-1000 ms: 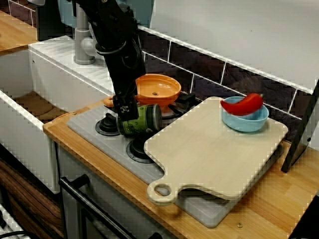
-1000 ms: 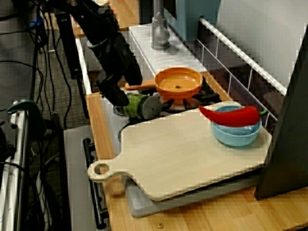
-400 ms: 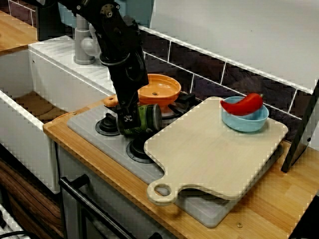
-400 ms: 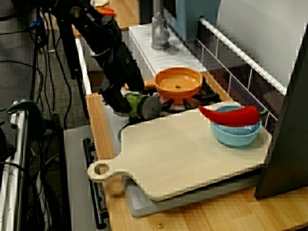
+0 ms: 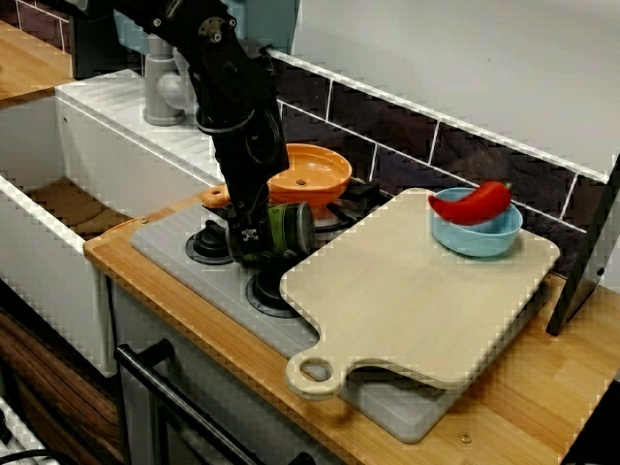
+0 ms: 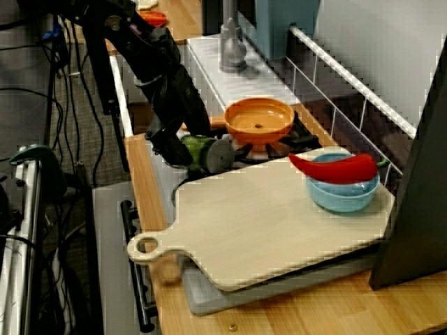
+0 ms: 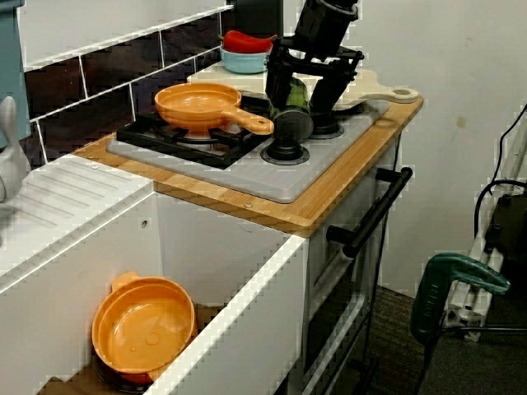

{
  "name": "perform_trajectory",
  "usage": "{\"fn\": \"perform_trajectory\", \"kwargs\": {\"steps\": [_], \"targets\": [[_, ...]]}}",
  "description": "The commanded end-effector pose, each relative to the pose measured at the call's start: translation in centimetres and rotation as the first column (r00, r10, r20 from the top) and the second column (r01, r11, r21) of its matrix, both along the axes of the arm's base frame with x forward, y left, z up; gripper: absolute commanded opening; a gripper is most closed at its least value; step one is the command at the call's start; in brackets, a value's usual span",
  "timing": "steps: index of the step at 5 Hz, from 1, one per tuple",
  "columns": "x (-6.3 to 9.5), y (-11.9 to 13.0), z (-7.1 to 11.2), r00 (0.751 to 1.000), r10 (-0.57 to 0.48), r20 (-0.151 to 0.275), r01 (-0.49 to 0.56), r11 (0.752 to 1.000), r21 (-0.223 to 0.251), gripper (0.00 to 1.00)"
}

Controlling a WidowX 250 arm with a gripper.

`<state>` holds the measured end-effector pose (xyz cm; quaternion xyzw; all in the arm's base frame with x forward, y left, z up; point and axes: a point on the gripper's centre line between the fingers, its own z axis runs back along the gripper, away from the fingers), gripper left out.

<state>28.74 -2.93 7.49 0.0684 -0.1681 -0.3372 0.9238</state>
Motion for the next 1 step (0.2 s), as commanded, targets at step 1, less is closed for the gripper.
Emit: {"fn": "perform_trajectory", "kwargs": {"steps": [1], "targets": [[0.00,0.82,0.89,0.998,0.050,0.029,-0.050,0.999,0.000,1.00]]}}
